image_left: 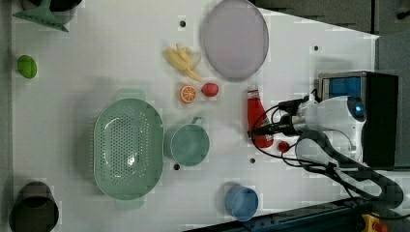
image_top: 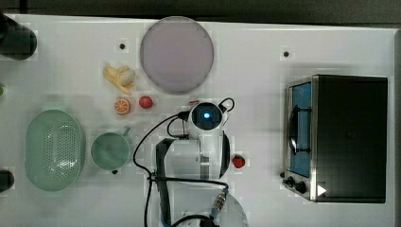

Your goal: Pick Ketchup from the table and place it in strainer.

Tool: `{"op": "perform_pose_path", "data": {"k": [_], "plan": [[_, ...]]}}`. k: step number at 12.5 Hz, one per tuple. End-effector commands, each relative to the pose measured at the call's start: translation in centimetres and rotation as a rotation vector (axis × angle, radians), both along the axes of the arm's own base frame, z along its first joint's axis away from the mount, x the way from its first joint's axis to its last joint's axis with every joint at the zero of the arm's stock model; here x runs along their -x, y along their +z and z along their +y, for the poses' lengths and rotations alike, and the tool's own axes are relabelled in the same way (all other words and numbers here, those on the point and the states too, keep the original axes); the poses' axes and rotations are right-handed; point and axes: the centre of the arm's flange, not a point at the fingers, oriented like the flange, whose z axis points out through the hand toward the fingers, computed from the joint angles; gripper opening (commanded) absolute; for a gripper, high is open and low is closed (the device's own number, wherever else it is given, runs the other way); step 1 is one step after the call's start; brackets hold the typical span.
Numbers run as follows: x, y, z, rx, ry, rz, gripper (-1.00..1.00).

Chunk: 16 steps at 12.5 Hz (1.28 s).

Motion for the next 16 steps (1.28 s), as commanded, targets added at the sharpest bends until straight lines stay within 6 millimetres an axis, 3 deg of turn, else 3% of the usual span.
{"op": "perform_pose_path", "data": {"k": [1, 2, 4, 6, 8, 10, 12, 13, 16], "plan": [[-2.1, 2.2, 0.5, -0.008, 0.048, -0.11, 0.43], [-2.2, 2.4, 0.5, -0.008, 0.048, -0.113, 0.24], [-2.7, 3.2, 0.2, -0.006, 0.042, -0.131, 0.24], [-3.9, 6.3, -0.2, 0.002, 0.034, -0.185, 0.24], [-4.5, 11.5, -0.6, 0.017, 0.015, -0.22, 0.24], [-4.4, 18.6, -0.1, 0.035, 0.015, -0.211, 0.24], [-4.1, 25.5, 1.6, 0.051, 0.027, -0.214, 0.24], [-3.8, 27.9, 2.9, 0.059, 0.025, -0.208, 0.24], [-2.6, 31.9, 10.3, 0.054, -0.06, -0.172, 0.24]]}}
